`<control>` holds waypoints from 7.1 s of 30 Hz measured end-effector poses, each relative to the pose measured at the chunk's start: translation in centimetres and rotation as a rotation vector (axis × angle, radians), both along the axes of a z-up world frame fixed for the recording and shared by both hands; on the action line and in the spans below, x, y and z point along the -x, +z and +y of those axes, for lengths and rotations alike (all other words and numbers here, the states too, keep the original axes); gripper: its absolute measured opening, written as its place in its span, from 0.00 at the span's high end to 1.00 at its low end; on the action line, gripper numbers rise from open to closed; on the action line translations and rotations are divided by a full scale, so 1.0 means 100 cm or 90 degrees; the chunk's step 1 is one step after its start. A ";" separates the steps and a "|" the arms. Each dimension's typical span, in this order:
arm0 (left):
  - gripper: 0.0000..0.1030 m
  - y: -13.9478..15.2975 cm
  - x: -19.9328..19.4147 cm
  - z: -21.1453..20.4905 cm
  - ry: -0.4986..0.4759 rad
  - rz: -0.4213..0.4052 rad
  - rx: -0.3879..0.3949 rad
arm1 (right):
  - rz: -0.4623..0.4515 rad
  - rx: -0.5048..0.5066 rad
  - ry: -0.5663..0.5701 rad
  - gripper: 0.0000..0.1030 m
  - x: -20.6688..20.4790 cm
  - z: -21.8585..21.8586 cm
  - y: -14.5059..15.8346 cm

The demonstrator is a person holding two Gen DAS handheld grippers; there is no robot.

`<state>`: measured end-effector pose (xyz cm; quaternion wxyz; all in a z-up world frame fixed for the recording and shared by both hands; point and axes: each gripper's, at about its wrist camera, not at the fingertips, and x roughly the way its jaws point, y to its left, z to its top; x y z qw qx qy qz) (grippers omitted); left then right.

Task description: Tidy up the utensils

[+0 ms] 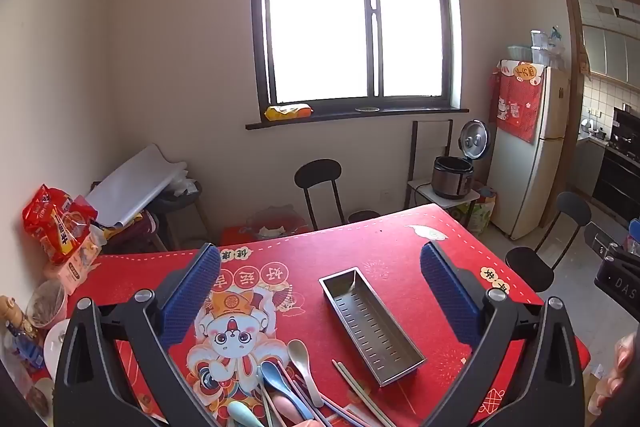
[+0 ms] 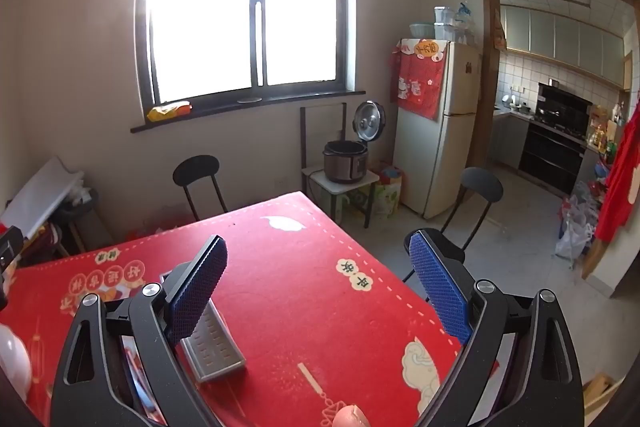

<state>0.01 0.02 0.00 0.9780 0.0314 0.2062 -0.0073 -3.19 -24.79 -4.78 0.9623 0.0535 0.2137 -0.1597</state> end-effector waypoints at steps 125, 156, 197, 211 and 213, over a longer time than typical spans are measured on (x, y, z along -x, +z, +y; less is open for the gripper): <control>0.05 -0.197 0.012 0.157 0.186 0.253 0.066 | 0.335 -0.053 0.416 0.13 -0.101 0.101 -0.221; 0.82 -0.330 -0.047 0.137 0.033 0.468 0.152 | 0.427 -0.140 0.468 0.30 -0.101 0.107 -0.280; 0.93 -0.341 -0.063 0.160 0.076 0.445 0.195 | 0.474 -0.102 0.581 0.71 -0.179 0.238 -0.291; 0.92 -0.343 -0.072 0.163 0.075 0.435 0.204 | 0.514 -0.129 0.547 0.77 -0.195 0.256 -0.317; 0.92 -0.343 -0.072 0.163 0.076 0.433 0.201 | 0.513 -0.127 0.548 0.77 -0.195 0.256 -0.317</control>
